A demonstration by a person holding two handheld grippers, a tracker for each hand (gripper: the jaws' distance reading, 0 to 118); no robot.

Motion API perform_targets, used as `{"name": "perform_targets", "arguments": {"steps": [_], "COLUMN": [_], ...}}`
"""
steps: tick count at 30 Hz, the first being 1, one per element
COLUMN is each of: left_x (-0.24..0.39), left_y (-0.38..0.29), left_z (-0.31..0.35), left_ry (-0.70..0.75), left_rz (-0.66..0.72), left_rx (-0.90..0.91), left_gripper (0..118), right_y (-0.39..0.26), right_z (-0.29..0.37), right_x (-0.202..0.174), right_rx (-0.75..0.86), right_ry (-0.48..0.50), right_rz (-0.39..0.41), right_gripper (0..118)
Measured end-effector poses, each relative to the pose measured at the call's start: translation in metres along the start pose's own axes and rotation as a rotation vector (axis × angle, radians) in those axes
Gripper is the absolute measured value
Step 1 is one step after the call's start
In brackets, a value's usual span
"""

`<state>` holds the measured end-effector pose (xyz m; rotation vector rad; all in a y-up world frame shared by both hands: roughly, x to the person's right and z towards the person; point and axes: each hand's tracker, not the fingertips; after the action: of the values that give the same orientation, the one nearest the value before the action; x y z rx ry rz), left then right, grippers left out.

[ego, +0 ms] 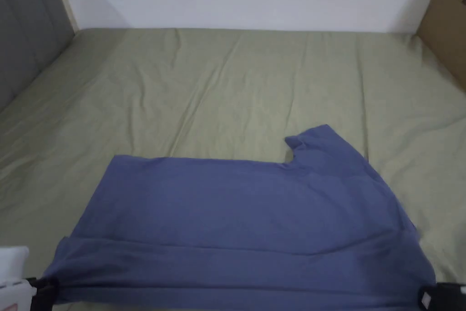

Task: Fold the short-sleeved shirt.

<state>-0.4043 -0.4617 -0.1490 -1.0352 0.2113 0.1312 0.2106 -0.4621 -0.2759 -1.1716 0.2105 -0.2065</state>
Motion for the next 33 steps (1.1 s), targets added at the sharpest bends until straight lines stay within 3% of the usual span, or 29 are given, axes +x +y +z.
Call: {"name": "perform_targets", "arguments": {"steps": [2, 3, 6, 10, 12, 13, 14, 15, 16, 17, 20, 24, 28, 31, 32, 33], "left_x": [0.002, -0.003, 0.000, 0.007, 0.012, 0.014, 0.017, 0.020, 0.024, 0.028, 0.043, 0.038, 0.036, 0.037, 0.037, 0.039], "left_y": [-0.012, -0.014, -0.010, 0.005, 0.016, 0.019, 0.022, 0.023, 0.025, 0.026, 0.016, 0.020, 0.042, 0.063, 0.070, 0.077], "left_z": [-0.008, -0.018, -0.012, 0.013, 0.023, 0.025, 0.026, 0.025, 0.021, 0.014, 0.002, -0.013, -0.016, -0.018, -0.020, -0.022], "left_ry": [0.005, 0.005, 0.040, 0.005, -0.002, -0.016, -0.044, -0.062, -0.075, -0.065, -0.008, -0.040, -0.021, -0.017, -0.019, -0.016], "left_rz": [-0.012, -0.008, 0.024, 0.031, 0.053, 0.079, 0.117, 0.139, 0.142, 0.141, 0.078, 0.086, 0.086, 0.077, 0.070, 0.070], "left_rx": [-0.011, -0.012, -0.030, 0.059, 0.087, 0.103, 0.129, 0.141, 0.132, 0.118, 0.044, 0.025, 0.032, 0.045, 0.049, 0.054], "left_gripper": [5, 13, 61, 72, 70, 65, 50, 14, 0, 0, 0, 0, 0, 0, 0, 0], "right_y": [-0.022, -0.028, -0.029, -0.015, -0.006, -0.003, -0.001, 0.001, 0.002, 0.001, -0.004, 0.005, 0.049, 0.102, 0.121, 0.143], "right_z": [-0.011, -0.015, -0.015, 0.010, 0.020, 0.025, 0.027, 0.026, 0.023, 0.016, -0.004, -0.016, -0.016, -0.021, -0.024, -0.031], "right_x": [0.000, 0.001, -0.004, -0.012, -0.021, -0.026, -0.032, -0.037, -0.041, -0.043, -0.044, -0.051, -0.057, -0.064, -0.067, -0.068], "right_rx": [-0.024, -0.018, -0.009, 0.060, 0.098, 0.124, 0.148, 0.156, 0.147, 0.136, 0.092, 0.070, 0.105, 0.134, 0.151, 0.170], "right_ry": [-0.020, -0.019, -0.125, -0.100, -0.089, -0.088, -0.092, -0.097, -0.105, -0.107, -0.067, -0.069, -0.037, -0.034, -0.044, -0.047], "right_rz": [0.014, 0.012, 0.007, 0.032, 0.052, 0.065, 0.086, 0.101, 0.101, 0.093, 0.056, 0.075, 0.073, 0.130, 0.144, 0.170], "right_gripper": [8, 17, 77, 78, 69, 53, 31, 6, 4, 0, 0, 0, 0, 1, 17, 63]}}
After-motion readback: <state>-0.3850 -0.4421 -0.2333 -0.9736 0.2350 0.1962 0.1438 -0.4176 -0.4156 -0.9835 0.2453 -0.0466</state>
